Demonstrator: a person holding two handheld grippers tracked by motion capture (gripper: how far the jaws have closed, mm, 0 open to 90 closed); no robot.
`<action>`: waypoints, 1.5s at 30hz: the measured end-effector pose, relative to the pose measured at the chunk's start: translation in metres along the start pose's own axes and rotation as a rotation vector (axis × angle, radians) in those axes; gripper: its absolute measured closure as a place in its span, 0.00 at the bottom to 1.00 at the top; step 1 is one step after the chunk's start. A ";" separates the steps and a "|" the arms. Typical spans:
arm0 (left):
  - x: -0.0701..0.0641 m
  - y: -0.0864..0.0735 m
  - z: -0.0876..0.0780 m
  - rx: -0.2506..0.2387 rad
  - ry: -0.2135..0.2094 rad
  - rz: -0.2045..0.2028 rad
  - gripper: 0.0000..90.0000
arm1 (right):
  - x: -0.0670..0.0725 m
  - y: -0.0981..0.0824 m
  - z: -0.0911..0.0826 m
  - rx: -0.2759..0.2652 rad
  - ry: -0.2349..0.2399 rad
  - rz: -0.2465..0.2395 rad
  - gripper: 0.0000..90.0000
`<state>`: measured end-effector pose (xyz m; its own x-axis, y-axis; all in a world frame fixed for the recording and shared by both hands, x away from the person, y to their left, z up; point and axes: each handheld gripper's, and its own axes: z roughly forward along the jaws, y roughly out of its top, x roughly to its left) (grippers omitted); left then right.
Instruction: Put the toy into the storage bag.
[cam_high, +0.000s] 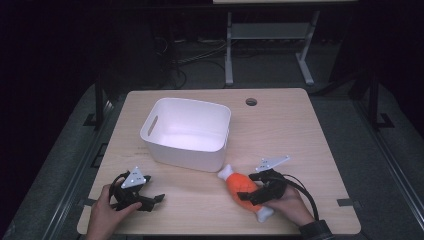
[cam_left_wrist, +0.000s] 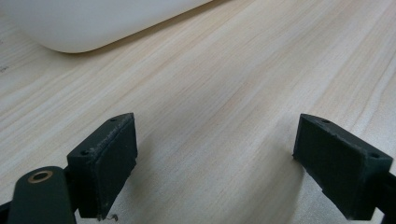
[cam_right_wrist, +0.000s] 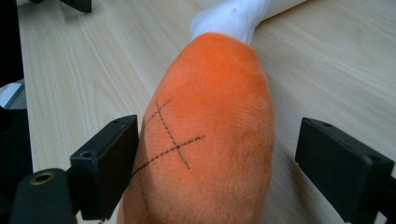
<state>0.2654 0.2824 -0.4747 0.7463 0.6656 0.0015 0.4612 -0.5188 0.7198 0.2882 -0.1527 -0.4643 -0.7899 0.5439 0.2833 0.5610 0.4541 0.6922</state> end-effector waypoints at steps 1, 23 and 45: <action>0.000 0.000 0.000 0.000 0.000 0.000 0.14 | 0.001 0.000 0.000 0.004 0.000 -0.002 0.15; 0.000 0.000 0.000 0.000 0.000 0.000 0.14 | 0.007 0.001 0.000 0.047 0.075 -0.061 0.41; 0.000 0.000 0.000 0.000 0.000 -0.001 0.14 | -0.002 0.002 -0.028 0.054 0.001 -0.093 0.43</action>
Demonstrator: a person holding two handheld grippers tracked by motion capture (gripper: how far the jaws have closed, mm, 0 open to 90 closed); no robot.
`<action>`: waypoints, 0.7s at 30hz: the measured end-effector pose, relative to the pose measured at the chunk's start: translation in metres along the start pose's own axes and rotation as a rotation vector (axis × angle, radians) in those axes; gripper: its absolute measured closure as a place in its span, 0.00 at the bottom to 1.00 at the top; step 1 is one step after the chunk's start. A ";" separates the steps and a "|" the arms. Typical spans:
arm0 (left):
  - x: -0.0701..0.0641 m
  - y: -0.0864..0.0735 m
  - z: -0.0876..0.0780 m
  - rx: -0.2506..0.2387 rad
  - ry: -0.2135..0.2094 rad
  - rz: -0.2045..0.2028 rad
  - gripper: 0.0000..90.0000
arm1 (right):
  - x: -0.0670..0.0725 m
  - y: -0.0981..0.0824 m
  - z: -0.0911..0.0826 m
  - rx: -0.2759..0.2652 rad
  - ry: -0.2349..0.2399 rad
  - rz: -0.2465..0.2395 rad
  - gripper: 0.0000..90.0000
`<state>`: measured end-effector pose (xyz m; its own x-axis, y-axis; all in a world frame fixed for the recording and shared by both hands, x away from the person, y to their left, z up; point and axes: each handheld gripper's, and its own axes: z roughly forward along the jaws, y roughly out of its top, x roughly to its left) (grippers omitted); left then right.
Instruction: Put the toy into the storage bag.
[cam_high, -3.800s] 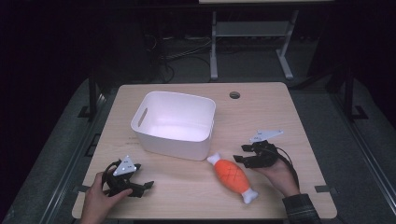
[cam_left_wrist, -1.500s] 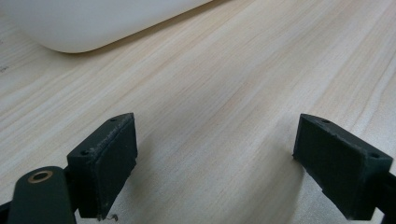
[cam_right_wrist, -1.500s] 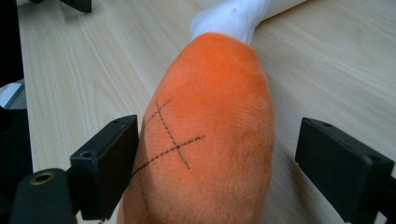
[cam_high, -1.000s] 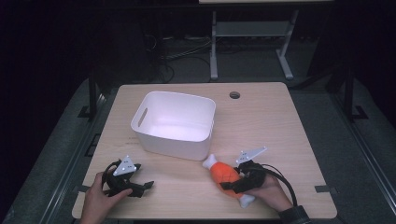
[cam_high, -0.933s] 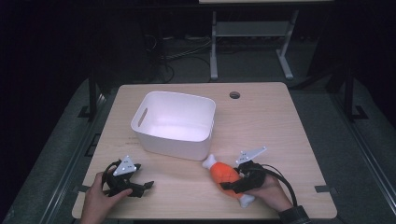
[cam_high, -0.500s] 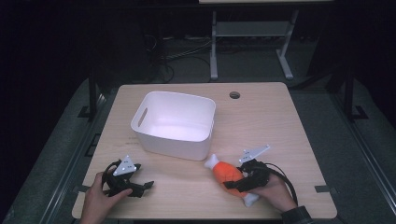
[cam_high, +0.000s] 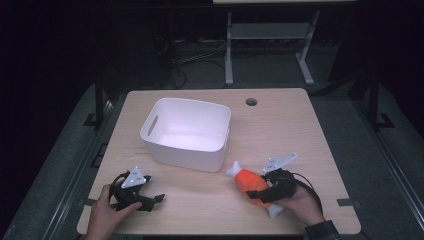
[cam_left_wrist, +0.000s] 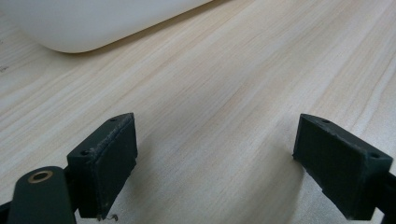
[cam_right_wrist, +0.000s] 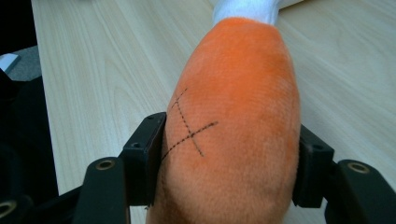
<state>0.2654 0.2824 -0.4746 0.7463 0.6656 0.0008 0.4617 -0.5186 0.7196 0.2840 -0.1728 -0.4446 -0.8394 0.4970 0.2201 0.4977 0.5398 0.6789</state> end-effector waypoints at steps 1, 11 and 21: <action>0.000 0.000 0.000 0.000 0.000 0.000 0.14 | 0.000 0.000 -0.002 0.000 -0.005 -0.003 0.43; 0.000 0.000 0.000 0.000 0.000 0.000 0.14 | -0.005 0.000 -0.015 -0.021 -0.042 -0.027 0.46; 0.000 0.000 0.000 0.000 0.000 0.000 0.14 | -0.011 0.003 -0.030 -0.042 -0.050 -0.048 0.45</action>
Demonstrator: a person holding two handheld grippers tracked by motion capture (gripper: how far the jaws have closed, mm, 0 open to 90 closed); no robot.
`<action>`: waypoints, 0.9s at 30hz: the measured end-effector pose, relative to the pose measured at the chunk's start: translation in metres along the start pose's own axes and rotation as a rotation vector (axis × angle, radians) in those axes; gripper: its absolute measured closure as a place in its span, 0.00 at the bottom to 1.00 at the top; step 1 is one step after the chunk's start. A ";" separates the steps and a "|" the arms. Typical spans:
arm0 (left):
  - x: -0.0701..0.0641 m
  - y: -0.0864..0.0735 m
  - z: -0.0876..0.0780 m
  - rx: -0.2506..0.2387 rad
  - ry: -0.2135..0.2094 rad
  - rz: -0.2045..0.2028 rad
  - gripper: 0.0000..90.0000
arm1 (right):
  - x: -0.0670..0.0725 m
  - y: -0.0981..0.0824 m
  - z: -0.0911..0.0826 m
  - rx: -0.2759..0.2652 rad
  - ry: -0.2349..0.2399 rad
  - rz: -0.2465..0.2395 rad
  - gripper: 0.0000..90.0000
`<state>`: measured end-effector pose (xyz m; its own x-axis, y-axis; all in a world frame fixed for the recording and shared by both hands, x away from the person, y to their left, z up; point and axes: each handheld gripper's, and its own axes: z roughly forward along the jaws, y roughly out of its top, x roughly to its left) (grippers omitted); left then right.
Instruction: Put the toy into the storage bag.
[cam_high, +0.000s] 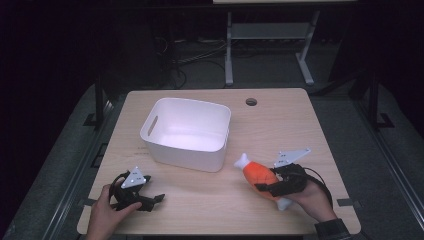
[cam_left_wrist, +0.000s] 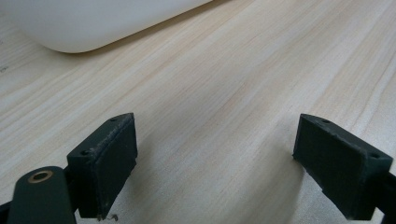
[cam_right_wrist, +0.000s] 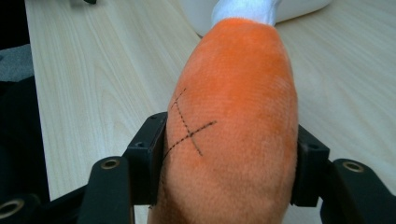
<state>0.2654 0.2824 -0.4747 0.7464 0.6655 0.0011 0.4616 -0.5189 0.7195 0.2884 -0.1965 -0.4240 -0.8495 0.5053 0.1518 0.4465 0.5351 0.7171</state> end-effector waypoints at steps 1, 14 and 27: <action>0.000 0.000 0.000 0.000 0.000 0.000 0.14 | -0.002 0.002 -0.003 -0.005 -0.005 -0.007 0.45; 0.000 0.000 0.000 -0.003 0.001 -0.004 0.14 | -0.013 0.015 -0.018 -0.025 0.017 -0.036 0.45; 0.000 0.000 0.000 -0.004 0.000 -0.005 0.14 | -0.019 0.034 -0.032 -0.064 0.053 -0.058 0.45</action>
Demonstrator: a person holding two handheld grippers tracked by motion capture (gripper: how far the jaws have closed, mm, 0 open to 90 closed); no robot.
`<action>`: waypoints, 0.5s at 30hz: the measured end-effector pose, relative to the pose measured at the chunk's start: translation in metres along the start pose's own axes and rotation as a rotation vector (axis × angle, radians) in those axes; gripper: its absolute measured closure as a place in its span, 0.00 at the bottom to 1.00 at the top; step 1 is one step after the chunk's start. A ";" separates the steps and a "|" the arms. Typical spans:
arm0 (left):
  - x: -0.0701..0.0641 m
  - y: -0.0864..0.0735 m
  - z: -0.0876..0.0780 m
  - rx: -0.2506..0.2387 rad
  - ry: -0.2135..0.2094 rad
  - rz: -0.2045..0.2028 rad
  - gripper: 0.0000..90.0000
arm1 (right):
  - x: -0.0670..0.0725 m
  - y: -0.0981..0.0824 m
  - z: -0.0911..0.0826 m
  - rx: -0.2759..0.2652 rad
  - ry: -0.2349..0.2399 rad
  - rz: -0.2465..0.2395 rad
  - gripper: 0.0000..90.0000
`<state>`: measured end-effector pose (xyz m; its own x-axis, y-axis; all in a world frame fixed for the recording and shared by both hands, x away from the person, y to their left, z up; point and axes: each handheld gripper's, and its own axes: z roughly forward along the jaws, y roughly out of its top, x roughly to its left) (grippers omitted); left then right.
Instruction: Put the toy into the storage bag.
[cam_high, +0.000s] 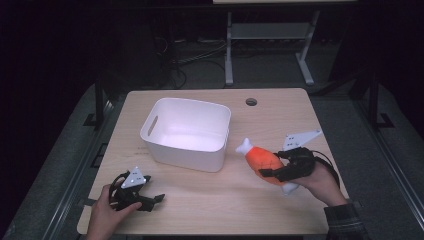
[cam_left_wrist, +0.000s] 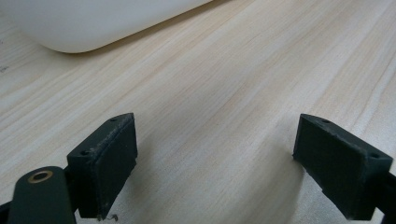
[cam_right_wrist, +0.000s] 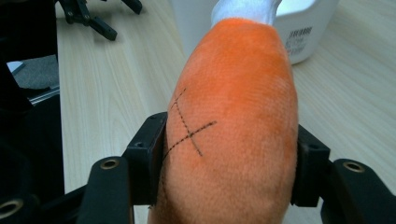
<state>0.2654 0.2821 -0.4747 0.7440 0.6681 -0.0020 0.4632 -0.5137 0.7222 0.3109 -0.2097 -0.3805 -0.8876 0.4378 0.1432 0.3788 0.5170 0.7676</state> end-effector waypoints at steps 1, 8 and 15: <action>0.000 0.000 0.000 0.000 0.000 0.000 0.14 | 0.000 0.000 0.000 0.000 0.000 0.000 0.45; 0.000 0.000 0.000 0.000 0.001 0.002 0.14 | -0.001 0.014 -0.007 -0.011 0.007 -0.023 0.45; 0.000 0.000 0.000 0.000 0.001 0.002 0.14 | -0.003 0.028 -0.009 -0.013 0.018 -0.045 0.45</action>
<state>0.2656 0.2822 -0.4747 0.7448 0.6673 -0.0001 0.4616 -0.5151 0.7222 0.3216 -0.2036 -0.3537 -0.9083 0.4011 0.1190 0.3348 0.5263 0.7816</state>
